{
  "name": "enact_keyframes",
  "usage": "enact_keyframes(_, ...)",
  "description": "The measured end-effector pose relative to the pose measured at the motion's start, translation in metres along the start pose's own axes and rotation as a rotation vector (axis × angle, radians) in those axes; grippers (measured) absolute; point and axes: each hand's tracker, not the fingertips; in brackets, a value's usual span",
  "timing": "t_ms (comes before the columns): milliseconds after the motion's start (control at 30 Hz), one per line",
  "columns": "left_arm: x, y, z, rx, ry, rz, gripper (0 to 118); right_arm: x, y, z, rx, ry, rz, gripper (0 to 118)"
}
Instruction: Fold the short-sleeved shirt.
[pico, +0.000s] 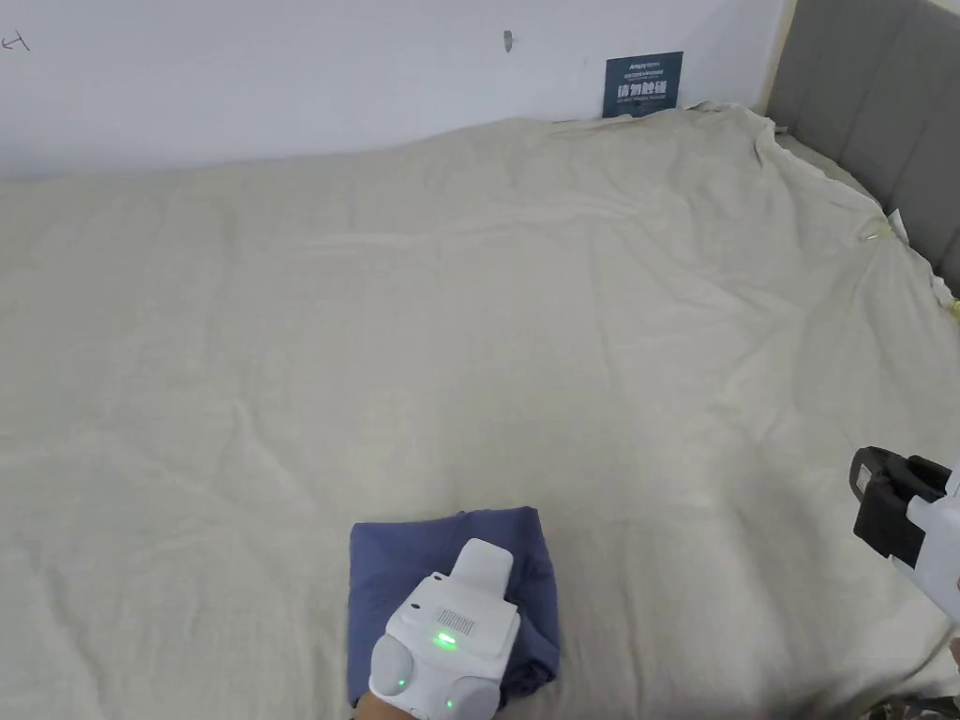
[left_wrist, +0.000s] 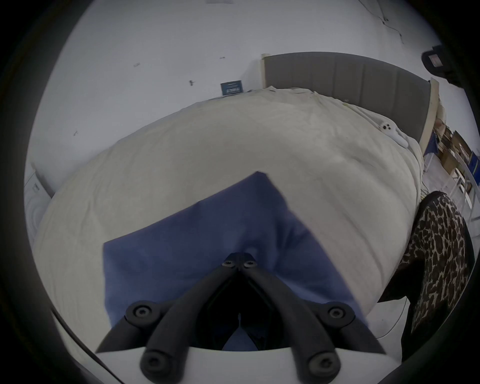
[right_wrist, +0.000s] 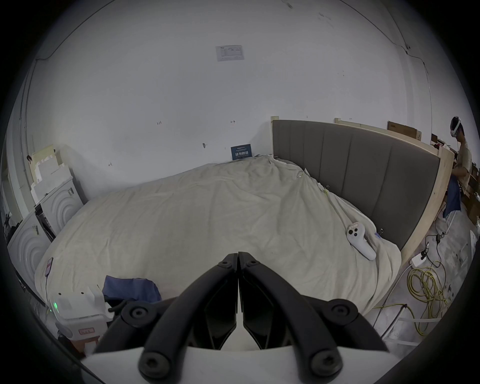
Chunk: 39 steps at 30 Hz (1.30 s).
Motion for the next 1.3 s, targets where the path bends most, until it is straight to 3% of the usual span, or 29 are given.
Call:
enact_keyframes(233,0.038,-0.001,-0.012,0.011,0.008,-0.107,0,0.008,0.001,0.001,-0.001,-0.016,-0.009,0)
enact_keyframes(600,0.058,0.009,-0.009,0.017,-0.076,-0.082,0,0.009,0.003,0.004,0.007,-0.023,-0.011,0)
enact_keyframes(900,0.005,0.041,0.046,0.185,-0.057,0.070,0,-0.006,0.013,0.010,0.040,-0.001,0.002,0)
enact_keyframes(1300,-0.097,0.080,0.137,0.438,0.112,0.210,0,-0.072,0.036,0.013,0.162,0.106,0.041,0)
